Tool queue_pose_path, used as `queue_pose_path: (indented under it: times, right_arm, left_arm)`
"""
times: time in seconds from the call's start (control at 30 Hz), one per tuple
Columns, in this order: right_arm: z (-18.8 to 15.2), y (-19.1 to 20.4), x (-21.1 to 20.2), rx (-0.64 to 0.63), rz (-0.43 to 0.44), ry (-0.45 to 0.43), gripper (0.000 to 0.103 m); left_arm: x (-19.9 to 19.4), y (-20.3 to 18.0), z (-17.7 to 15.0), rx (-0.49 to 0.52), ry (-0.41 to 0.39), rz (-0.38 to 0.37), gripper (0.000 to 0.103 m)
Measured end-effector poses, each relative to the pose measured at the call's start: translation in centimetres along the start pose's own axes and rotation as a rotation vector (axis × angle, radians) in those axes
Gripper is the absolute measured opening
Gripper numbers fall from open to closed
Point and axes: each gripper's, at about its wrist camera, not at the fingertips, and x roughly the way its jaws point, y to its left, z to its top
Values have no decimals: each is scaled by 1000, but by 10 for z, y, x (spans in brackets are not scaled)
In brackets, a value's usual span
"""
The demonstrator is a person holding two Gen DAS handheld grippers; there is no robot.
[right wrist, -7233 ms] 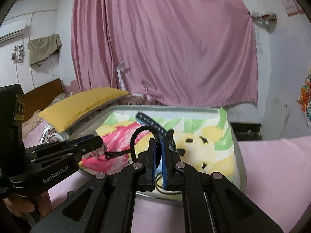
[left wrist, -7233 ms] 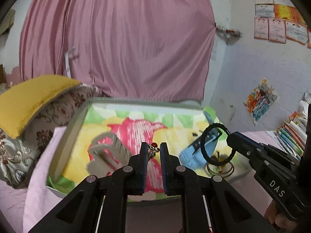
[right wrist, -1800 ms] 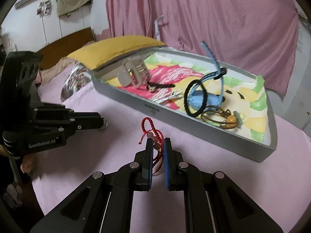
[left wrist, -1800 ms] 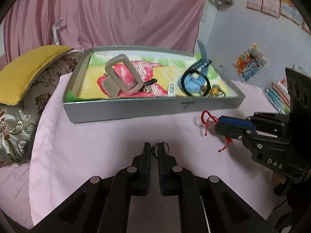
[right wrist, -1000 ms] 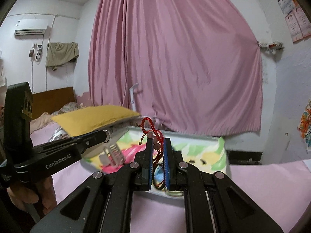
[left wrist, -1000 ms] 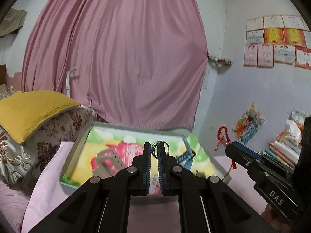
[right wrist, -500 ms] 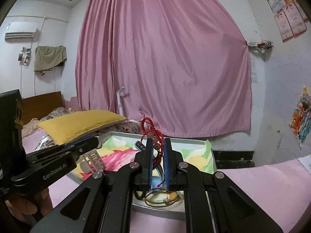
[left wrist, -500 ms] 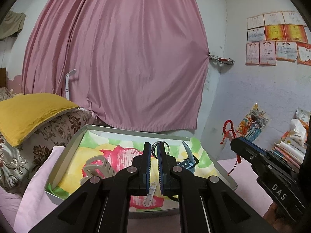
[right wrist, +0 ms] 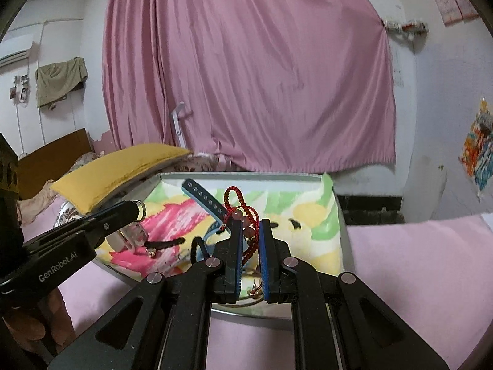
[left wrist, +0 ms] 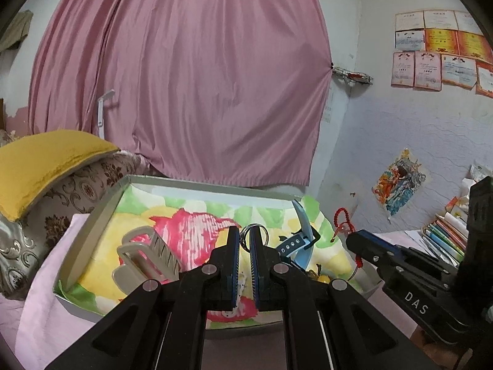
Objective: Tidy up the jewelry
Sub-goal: 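Lower the silver ring into the tray with the left tool while the right tool drops the red bracelet there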
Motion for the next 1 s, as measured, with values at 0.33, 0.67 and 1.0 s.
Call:
queue_pose_path:
  times: [0.33, 0.67, 1.0]
  right_arm:
    - [-6, -5, 15, 34, 19, 78, 9]
    - [-9, -7, 32, 44, 29, 156, 9]
    - [-11, -6, 38, 54, 38, 187, 9]
  left_arm:
    - [22, 4, -6, -32, 144, -8, 7]
    - [33, 7, -11, -49, 215, -30, 7]
    - [41, 5, -14, -44, 267, -26, 6]
